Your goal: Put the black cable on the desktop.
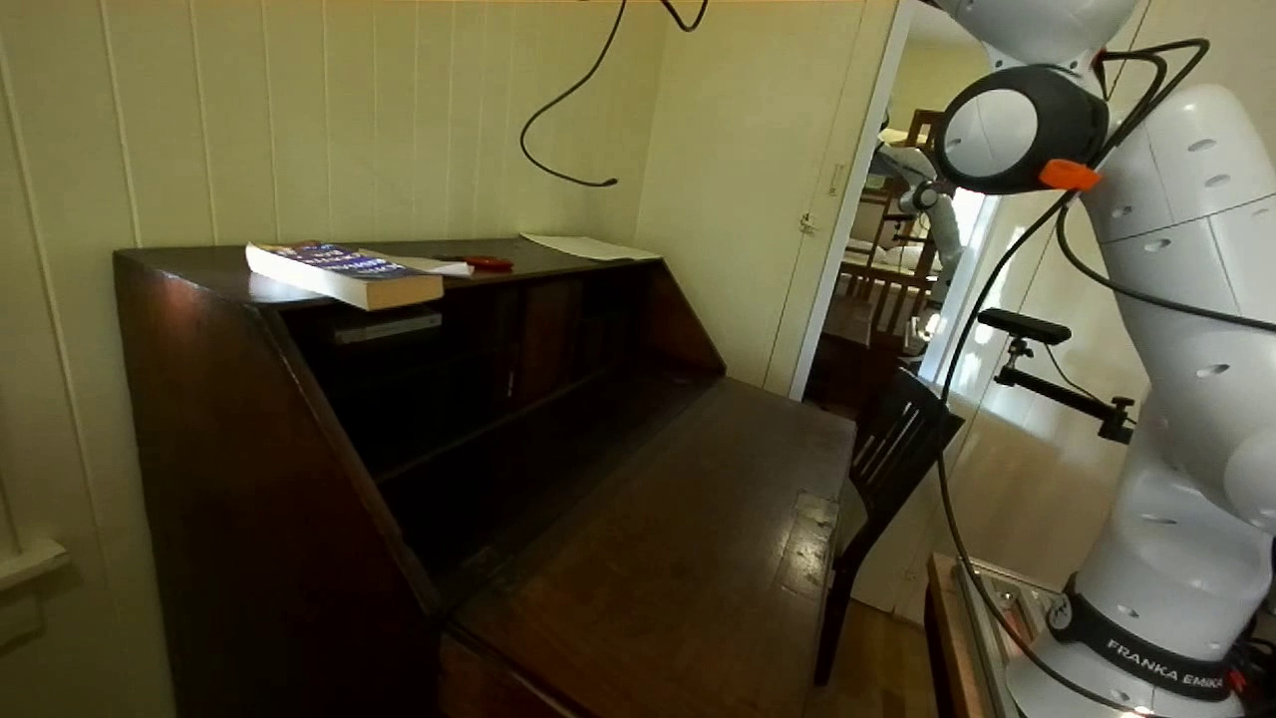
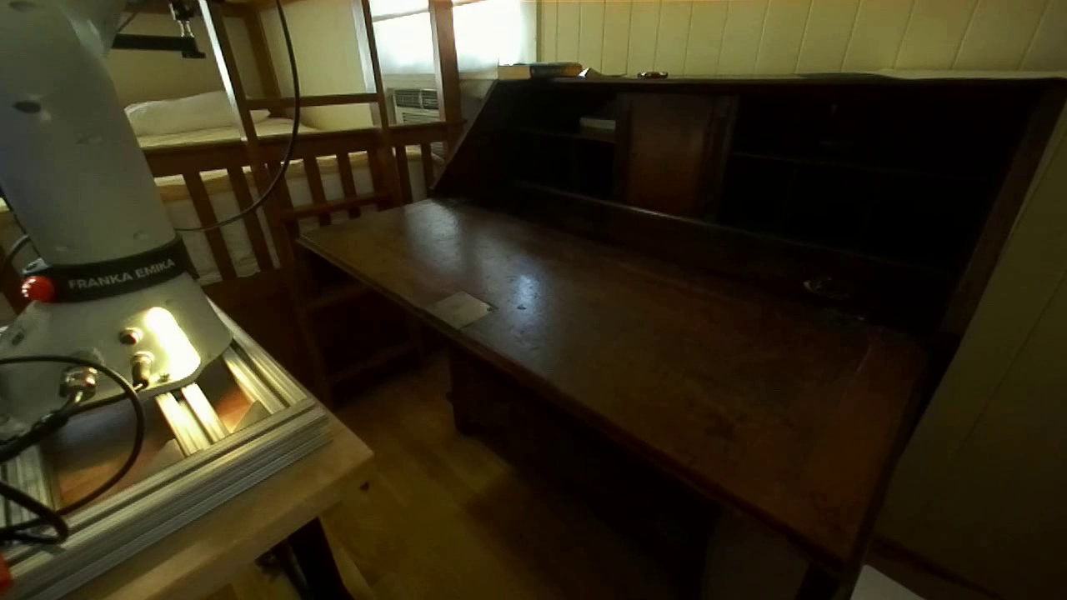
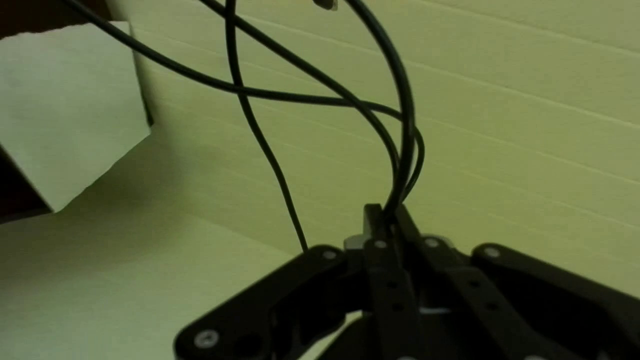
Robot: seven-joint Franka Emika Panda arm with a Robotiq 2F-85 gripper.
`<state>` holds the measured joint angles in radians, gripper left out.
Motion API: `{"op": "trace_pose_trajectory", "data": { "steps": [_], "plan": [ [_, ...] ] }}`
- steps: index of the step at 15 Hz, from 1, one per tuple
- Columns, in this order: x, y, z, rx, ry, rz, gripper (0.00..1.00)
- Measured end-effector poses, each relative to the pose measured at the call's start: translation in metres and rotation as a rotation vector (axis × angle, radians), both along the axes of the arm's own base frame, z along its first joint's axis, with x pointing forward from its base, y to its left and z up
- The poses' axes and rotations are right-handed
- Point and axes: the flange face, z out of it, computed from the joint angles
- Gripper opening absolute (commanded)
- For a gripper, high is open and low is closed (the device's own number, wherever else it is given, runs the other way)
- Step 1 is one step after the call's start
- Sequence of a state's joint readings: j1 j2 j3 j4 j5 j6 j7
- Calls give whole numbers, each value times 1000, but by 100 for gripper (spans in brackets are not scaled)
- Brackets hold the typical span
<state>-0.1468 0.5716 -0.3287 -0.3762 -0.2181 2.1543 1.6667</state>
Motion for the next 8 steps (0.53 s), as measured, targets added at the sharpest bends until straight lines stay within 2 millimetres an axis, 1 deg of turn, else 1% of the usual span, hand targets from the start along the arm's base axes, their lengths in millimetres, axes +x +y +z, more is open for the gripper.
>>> {"op": "trace_pose_trajectory", "data": {
  "steps": [5,8],
  "plan": [
    [6,31,-32,84,210,-222,1],
    [3,46,-60,178,372,-313,1]
  ]
}}
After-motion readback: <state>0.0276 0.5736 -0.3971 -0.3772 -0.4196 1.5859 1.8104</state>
